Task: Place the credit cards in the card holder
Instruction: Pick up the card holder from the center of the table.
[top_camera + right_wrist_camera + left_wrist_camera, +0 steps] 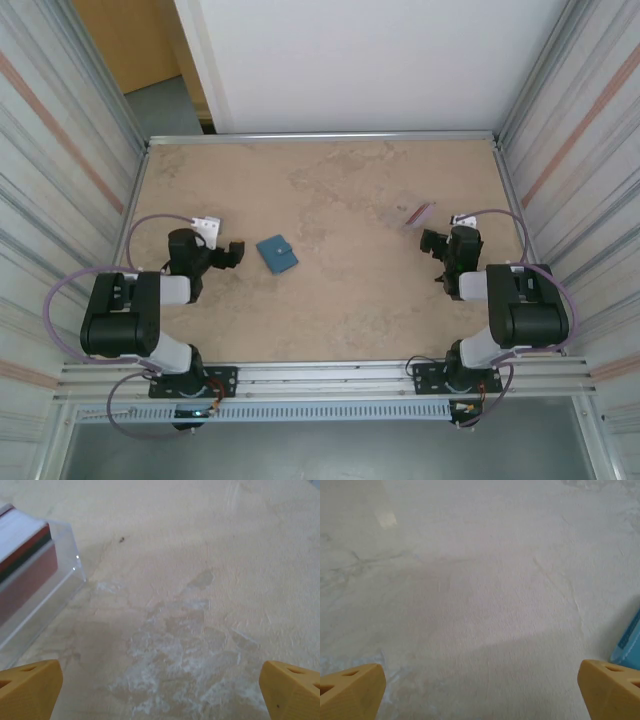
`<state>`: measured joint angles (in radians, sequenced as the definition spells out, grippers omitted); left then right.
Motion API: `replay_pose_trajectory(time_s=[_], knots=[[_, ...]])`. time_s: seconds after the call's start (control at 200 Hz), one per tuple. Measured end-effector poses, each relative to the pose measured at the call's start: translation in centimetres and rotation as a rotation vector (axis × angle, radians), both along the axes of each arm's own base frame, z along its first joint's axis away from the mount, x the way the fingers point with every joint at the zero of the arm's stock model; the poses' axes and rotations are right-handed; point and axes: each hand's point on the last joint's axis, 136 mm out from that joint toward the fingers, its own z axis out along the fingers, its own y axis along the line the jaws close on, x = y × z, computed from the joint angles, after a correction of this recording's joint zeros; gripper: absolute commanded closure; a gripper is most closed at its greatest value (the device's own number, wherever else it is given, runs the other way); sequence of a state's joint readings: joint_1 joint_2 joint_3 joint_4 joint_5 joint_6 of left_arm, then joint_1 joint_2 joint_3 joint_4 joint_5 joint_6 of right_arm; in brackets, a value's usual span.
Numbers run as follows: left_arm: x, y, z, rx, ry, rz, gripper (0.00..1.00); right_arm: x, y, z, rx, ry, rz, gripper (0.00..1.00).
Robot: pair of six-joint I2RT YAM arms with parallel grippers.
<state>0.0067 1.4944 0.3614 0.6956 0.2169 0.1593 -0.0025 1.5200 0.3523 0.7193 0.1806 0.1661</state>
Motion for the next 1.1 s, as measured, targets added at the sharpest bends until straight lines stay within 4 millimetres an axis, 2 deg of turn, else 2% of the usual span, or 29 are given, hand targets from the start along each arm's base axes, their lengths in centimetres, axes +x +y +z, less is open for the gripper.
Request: replay_pose_trajectory(time_s=[0.341,1.097], knots=[[1.7,0.9,1.8,0.012,-0.071,0.098,0.01,1.2,0.0,1.8,-0.016,-0.077,0.012,0.01],[2.1,1.4,2.1,0.012,-0.091,0.127,0.01,1.3,-0.2,2.0,-0.018,-0.087,0.006,0.01]])
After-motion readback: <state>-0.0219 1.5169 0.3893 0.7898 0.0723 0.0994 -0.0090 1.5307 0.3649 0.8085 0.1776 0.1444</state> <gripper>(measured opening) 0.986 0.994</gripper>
